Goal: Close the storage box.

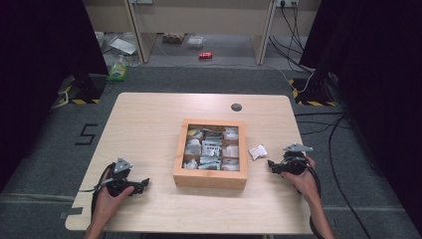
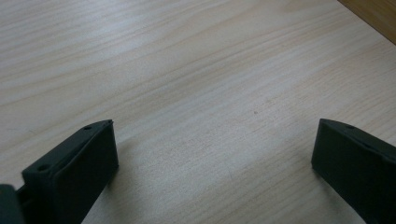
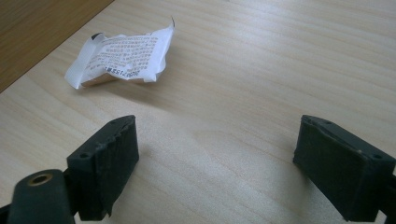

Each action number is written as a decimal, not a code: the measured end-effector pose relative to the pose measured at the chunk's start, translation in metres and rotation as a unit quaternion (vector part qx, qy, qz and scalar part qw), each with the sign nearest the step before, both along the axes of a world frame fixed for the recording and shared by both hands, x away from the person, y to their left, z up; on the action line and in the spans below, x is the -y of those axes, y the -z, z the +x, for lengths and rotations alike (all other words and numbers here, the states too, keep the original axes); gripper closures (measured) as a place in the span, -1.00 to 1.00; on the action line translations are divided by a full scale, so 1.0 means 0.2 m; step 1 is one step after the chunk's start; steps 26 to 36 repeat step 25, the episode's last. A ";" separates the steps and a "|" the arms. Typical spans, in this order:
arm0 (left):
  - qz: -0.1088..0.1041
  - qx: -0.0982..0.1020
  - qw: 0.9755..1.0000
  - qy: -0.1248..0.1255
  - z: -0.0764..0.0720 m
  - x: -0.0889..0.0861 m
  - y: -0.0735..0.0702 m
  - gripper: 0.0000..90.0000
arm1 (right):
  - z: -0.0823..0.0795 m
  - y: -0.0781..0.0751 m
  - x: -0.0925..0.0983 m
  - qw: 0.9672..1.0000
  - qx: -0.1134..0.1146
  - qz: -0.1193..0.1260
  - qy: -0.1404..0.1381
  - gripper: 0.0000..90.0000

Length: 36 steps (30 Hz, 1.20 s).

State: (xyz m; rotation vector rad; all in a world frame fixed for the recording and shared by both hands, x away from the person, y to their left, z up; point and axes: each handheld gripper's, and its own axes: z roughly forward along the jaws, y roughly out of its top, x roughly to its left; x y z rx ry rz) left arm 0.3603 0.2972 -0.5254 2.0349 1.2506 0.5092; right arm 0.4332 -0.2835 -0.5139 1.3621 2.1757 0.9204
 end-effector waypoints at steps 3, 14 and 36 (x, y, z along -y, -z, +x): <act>0.000 0.000 1.000 0.000 0.00 0.00 0.00 -1.00 | 0.00 0.00 0.00 1.000 0.001 0.000 0.002 -0.69; 0.000 0.000 1.000 0.000 0.00 0.00 0.00 -1.00 | 0.00 0.00 0.00 1.000 0.001 -0.001 0.004 -0.70; 0.000 0.000 1.000 0.000 0.00 0.00 0.00 -1.00 | 0.00 0.00 0.00 1.000 0.001 -0.001 0.005 -0.70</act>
